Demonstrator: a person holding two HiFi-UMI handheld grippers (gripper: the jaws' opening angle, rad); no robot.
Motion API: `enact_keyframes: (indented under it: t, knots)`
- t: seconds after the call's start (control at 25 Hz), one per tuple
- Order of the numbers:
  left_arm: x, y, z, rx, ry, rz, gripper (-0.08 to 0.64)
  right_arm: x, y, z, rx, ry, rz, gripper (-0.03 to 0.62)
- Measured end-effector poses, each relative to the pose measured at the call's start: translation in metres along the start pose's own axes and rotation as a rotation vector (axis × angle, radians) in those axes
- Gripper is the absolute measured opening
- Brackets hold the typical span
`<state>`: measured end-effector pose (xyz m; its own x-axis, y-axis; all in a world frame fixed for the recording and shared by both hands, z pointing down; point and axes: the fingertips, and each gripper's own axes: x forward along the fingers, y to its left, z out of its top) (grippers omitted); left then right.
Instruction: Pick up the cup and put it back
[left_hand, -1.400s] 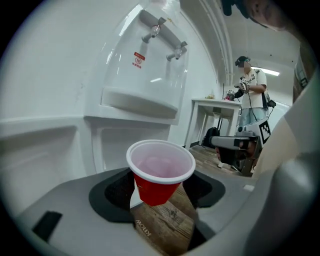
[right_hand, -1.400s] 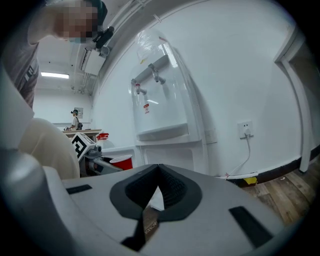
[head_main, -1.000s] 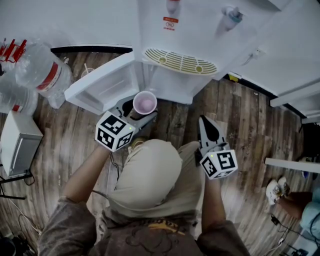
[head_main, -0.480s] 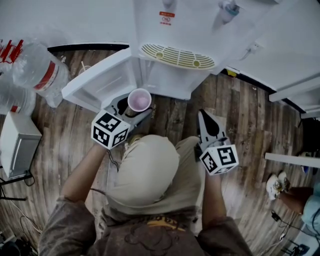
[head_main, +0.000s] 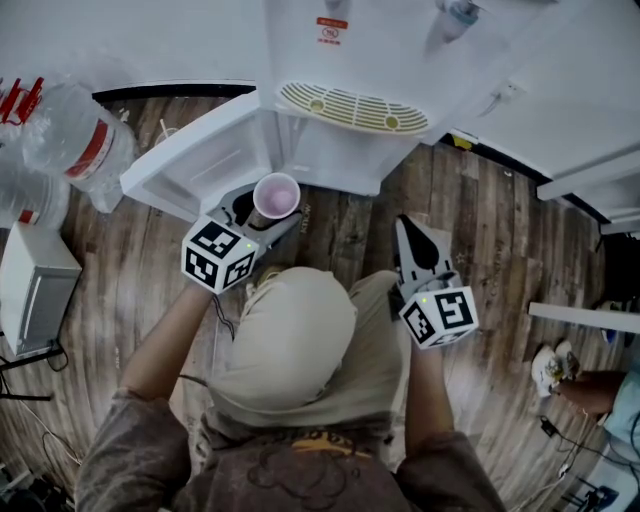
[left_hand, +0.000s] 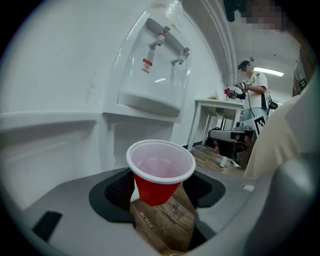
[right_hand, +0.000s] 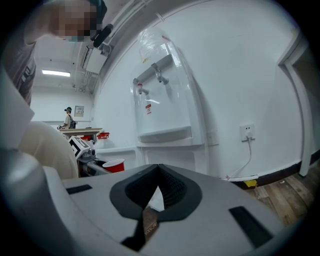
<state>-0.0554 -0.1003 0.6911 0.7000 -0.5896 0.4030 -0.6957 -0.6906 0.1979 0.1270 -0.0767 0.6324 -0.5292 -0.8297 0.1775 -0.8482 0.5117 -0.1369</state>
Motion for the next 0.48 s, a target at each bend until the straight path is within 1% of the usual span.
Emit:
enact_keyframes:
  t: [0.48]
  knots:
    - [0.026, 0.006, -0.013, -0.003, 0.029, -0.004, 0.298, -0.005, -0.002, 0.007, -0.012, -0.007, -0.005, 0.002]
